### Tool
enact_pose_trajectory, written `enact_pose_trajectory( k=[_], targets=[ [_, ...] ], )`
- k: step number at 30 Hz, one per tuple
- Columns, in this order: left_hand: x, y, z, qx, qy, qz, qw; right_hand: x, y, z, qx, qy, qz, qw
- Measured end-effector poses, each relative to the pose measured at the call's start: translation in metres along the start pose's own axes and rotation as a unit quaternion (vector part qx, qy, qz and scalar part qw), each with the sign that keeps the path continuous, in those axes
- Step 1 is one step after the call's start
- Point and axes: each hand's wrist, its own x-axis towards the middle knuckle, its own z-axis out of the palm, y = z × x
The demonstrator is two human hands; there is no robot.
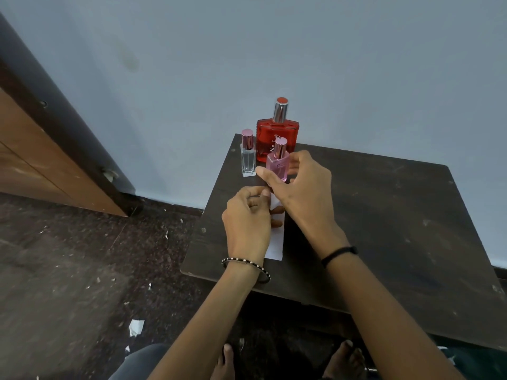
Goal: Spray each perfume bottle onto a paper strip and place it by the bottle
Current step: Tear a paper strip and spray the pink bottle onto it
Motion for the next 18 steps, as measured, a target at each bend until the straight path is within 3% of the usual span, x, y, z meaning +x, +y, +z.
enact_pose_trajectory(
  k=[7,10,13,18],
  targets=[
    [0.001,0.004,0.001,0.039,-0.003,0.012,0.999,-0.007,0.002,-0.015,-0.018,0.013,-0.039,0.999],
    [-0.001,0.008,0.003,0.026,0.002,0.021,0.999,-0.027,0.008,-0.04,0.039,0.012,-0.024,0.999],
    [-0.006,0.013,0.007,0.022,-0.011,0.052,0.998,-0.047,0.015,-0.061,0.142,-0.019,0.054,0.988],
    [-0.014,0.027,0.016,-0.009,-0.063,0.064,0.996,-0.058,0.013,-0.08,0.341,-0.091,0.147,0.924]
  ],
)
